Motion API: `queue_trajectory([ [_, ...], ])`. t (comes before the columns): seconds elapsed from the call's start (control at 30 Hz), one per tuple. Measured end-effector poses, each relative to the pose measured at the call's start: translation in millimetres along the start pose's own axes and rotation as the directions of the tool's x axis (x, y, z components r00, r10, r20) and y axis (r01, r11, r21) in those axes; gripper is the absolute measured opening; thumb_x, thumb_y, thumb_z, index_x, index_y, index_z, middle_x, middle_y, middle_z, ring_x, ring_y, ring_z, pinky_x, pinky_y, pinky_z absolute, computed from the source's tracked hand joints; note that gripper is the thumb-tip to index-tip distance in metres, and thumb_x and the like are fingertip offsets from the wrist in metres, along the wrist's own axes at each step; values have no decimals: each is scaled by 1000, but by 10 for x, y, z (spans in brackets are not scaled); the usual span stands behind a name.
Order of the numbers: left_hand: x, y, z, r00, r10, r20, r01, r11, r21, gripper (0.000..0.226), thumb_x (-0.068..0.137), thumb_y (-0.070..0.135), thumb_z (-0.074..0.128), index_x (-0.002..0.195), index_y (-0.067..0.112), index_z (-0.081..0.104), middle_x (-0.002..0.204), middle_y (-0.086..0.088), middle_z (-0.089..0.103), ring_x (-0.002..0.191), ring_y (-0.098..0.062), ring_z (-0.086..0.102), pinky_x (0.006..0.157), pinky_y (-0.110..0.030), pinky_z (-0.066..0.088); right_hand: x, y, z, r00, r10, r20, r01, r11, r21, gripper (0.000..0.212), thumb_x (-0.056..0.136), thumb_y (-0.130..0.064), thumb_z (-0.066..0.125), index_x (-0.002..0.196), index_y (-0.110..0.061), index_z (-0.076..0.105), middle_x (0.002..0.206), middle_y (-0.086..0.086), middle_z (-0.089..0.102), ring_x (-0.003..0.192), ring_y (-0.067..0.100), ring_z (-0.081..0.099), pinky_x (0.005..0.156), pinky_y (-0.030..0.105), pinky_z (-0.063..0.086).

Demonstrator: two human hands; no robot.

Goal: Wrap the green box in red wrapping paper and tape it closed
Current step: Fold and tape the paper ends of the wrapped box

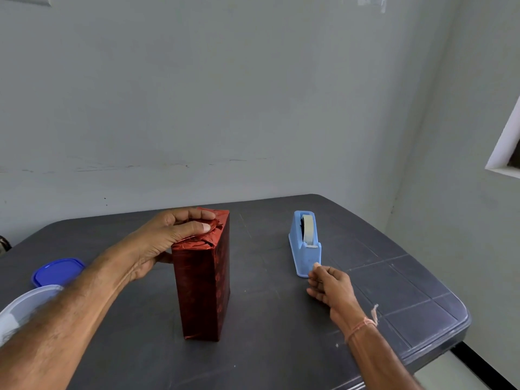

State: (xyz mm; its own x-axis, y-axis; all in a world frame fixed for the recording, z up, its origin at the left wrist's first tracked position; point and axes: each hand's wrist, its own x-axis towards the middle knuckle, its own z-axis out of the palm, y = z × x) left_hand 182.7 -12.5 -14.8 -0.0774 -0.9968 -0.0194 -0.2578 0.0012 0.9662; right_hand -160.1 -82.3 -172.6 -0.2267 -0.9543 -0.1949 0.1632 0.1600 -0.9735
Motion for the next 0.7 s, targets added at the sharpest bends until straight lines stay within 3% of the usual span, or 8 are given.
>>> queue_trajectory([
  [0.1,-11,8,18,1000,8,0,-8,1000,10,85,32,71,91,110,42,77,108,6,78,95,-13,68,76,-34,53,-204,-259,-37,977,-68,202,78,996,-39,25,101,-31,61,92,-8,67,88,6,71,84,19,68,68,33,60],
  [0.2,-41,29,24,999,-10,-32,10,1000,-11,34,73,43,84,106,42,78,109,6,78,94,-11,67,72,-30,51,-395,-734,177,885,-157,439,208,976,-68,25,102,-32,58,91,-11,65,90,7,69,84,20,68,73,36,56],
  [0.23,-22,24,85,999,-19,-27,19,1000,-7,27,80,36,81,106,41,78,108,7,78,94,-11,67,72,-29,51,-448,-884,217,847,-173,502,246,966,-83,25,102,-33,57,92,-11,64,90,7,68,84,20,67,73,36,55],
  [0.37,-49,58,47,999,-33,-41,33,999,-8,23,85,34,79,106,41,78,106,7,78,86,-7,68,66,-27,52,-658,-1507,720,656,-185,732,465,862,-199,29,103,-36,54,94,-10,61,88,6,64,83,19,64,72,32,54],
  [0.47,-53,63,26,999,-25,-32,25,1000,-14,24,85,34,80,108,41,78,104,6,79,81,-5,70,65,-26,53,-766,-1806,1059,535,-103,839,580,767,-276,33,105,-36,53,97,-6,63,86,7,62,82,20,63,70,31,54],
  [0.63,-44,60,12,999,-18,-28,18,1000,-13,26,84,36,80,108,46,76,106,10,78,95,-9,71,73,-30,55,-805,-2044,1472,477,57,877,679,609,-409,45,104,-38,55,105,7,59,77,4,59,73,15,60,71,33,52],
  [0.7,-39,51,1,999,-27,-36,26,999,-28,28,83,36,81,109,46,76,108,10,78,100,-11,70,74,-31,56,-813,-2096,1563,473,111,874,692,568,-446,41,104,-37,55,97,3,61,73,2,57,70,15,58,72,34,51],
])
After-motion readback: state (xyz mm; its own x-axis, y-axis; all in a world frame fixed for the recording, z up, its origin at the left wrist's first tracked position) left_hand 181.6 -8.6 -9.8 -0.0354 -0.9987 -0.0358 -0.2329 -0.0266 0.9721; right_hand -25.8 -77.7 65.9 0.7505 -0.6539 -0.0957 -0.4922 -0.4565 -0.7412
